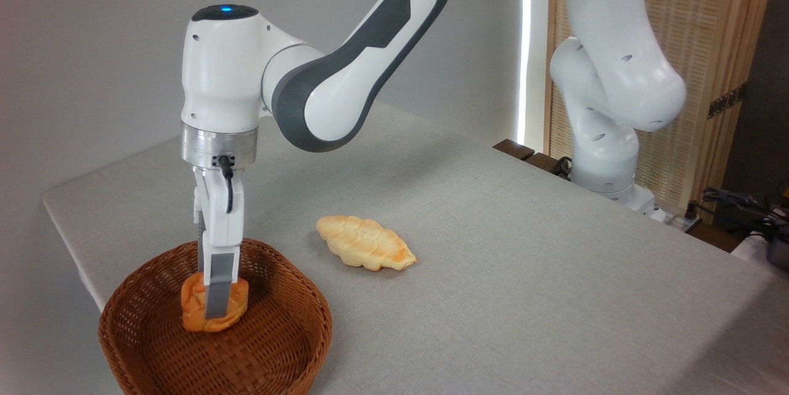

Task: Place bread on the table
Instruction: 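Lower the gripper onto the orange roll and close on it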

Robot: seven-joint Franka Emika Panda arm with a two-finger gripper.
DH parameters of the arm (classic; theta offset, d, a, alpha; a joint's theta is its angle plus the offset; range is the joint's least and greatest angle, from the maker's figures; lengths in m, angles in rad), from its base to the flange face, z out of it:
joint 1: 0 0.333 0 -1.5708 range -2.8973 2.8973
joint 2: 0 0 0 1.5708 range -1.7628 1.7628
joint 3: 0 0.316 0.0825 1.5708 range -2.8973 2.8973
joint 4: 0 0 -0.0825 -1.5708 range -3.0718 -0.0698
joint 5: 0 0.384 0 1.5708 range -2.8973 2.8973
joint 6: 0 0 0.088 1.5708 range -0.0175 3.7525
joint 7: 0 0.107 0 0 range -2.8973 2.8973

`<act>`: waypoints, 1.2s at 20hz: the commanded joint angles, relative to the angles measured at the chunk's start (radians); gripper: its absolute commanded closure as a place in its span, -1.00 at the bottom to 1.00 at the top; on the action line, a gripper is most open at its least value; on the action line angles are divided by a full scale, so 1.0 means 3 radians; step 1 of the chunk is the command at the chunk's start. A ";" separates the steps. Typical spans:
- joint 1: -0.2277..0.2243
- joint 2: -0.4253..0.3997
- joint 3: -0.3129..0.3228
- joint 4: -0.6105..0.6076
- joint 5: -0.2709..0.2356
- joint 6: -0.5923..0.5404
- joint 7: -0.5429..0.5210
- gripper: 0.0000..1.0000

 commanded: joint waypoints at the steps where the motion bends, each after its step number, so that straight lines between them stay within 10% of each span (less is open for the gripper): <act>1: 0.0016 0.0005 0.0015 0.0001 0.0044 0.0040 0.0121 0.26; 17: 0.0016 -0.0046 0.0015 0.0017 -0.0002 0.0035 0.0045 0.35; 24: 0.0016 -0.0372 0.0041 0.0006 -0.0012 -0.0225 -0.0640 0.25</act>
